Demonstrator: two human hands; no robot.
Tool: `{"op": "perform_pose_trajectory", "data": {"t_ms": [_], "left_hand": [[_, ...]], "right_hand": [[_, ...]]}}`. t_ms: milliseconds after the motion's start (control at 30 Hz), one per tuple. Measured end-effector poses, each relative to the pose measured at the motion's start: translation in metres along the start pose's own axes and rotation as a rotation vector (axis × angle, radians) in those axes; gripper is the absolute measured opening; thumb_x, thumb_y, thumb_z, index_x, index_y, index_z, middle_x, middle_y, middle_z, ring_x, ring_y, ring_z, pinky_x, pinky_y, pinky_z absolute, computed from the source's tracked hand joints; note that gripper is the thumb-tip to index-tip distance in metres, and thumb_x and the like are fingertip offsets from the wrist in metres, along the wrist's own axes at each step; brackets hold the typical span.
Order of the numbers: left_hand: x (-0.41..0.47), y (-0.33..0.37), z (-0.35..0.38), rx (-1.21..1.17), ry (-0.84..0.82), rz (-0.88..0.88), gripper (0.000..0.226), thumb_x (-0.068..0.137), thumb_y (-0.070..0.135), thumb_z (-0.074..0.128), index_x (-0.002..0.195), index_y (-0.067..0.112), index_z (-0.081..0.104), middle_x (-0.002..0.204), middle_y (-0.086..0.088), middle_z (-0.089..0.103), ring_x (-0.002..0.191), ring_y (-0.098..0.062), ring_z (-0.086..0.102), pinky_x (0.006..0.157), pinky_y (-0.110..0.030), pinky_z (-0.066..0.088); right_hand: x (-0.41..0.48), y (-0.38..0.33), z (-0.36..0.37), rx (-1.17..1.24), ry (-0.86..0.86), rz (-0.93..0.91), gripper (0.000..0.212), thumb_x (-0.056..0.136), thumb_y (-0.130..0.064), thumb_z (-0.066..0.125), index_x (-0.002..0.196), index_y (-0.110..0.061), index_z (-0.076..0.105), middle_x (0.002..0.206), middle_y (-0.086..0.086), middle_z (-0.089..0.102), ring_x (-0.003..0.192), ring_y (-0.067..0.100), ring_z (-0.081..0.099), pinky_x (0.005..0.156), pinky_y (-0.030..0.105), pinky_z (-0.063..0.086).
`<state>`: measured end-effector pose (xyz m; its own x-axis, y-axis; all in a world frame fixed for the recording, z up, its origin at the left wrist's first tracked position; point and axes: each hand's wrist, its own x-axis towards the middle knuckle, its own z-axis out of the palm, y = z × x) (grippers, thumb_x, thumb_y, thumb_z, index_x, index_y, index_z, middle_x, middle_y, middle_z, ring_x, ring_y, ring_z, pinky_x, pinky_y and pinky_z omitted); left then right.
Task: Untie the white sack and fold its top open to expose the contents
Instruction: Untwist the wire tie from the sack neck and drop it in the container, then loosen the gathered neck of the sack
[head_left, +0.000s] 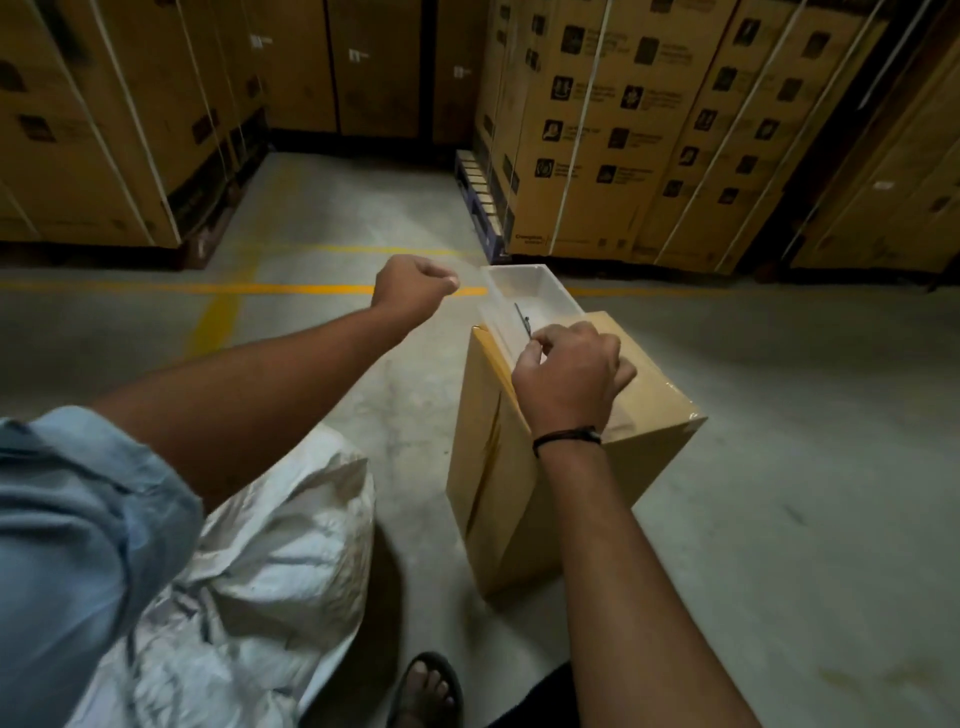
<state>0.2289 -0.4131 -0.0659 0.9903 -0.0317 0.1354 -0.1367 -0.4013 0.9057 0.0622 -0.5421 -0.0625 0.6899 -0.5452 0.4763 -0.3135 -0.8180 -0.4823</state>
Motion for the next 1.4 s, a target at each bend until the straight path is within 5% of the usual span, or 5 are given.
{"op": "perform_pose_trajectory", "data": {"t_ms": [367, 733, 1000, 1200, 1400], "left_hand": [[-0.115, -0.044, -0.188, 0.224, -0.028, 0.029, 0.013, 0.087, 0.02, 0.079, 0.1, 0.015, 0.081, 0.085, 0.001, 0.073, 0.059, 0.015, 0.059, 0.054, 0.0, 0.038], [-0.226, -0.141, -0.306, 0.27, -0.065, -0.112, 0.001, 0.086, 0.02, 0.08, 0.086, 0.02, 0.081, 0.087, 0.006, 0.079, 0.079, -0.004, 0.074, 0.079, -0.026, 0.056], [-0.273, -0.212, -0.334, 0.252, -0.107, -0.249, 0.005, 0.084, 0.026, 0.082, 0.082, 0.022, 0.08, 0.082, 0.013, 0.076, 0.081, -0.001, 0.07, 0.086, -0.031, 0.057], [-0.273, -0.223, -0.35, 0.321, -0.194, -0.289, 0.011, 0.086, 0.03, 0.079, 0.075, 0.03, 0.077, 0.078, 0.014, 0.074, 0.085, -0.009, 0.07, 0.081, -0.033, 0.056], [-0.265, -0.205, -0.342, 0.475, -0.261, -0.214, 0.011, 0.09, 0.025, 0.07, 0.089, 0.028, 0.08, 0.086, 0.011, 0.072, 0.088, -0.008, 0.065, 0.073, -0.025, 0.048]], "right_hand": [[-0.06, -0.12, 0.03, 0.161, -0.175, -0.332, 0.02, 0.084, -0.025, 0.057, 0.091, -0.022, 0.076, 0.094, 0.003, 0.067, 0.1, 0.032, 0.055, 0.087, 0.04, 0.034], [-0.187, -0.18, 0.072, 0.082, -0.575, -0.891, 0.015, 0.085, -0.027, 0.059, 0.081, -0.022, 0.072, 0.082, -0.001, 0.066, 0.093, 0.029, 0.058, 0.081, 0.04, 0.038], [-0.251, -0.188, 0.047, -0.096, -1.282, -1.09, 0.03, 0.084, -0.033, 0.071, 0.113, -0.026, 0.071, 0.11, -0.004, 0.07, 0.102, 0.018, 0.063, 0.089, 0.034, 0.05], [-0.298, -0.173, 0.049, -0.09, -1.001, -1.306, 0.076, 0.076, -0.006, 0.065, 0.145, -0.031, 0.045, 0.147, 0.004, 0.046, 0.126, 0.032, 0.048, 0.097, 0.043, 0.044], [-0.279, -0.173, 0.096, -0.329, -0.846, -1.298, 0.096, 0.085, 0.003, 0.052, 0.159, -0.033, 0.001, 0.169, 0.002, -0.003, 0.154, 0.038, -0.006, 0.121, 0.054, 0.016]]}}
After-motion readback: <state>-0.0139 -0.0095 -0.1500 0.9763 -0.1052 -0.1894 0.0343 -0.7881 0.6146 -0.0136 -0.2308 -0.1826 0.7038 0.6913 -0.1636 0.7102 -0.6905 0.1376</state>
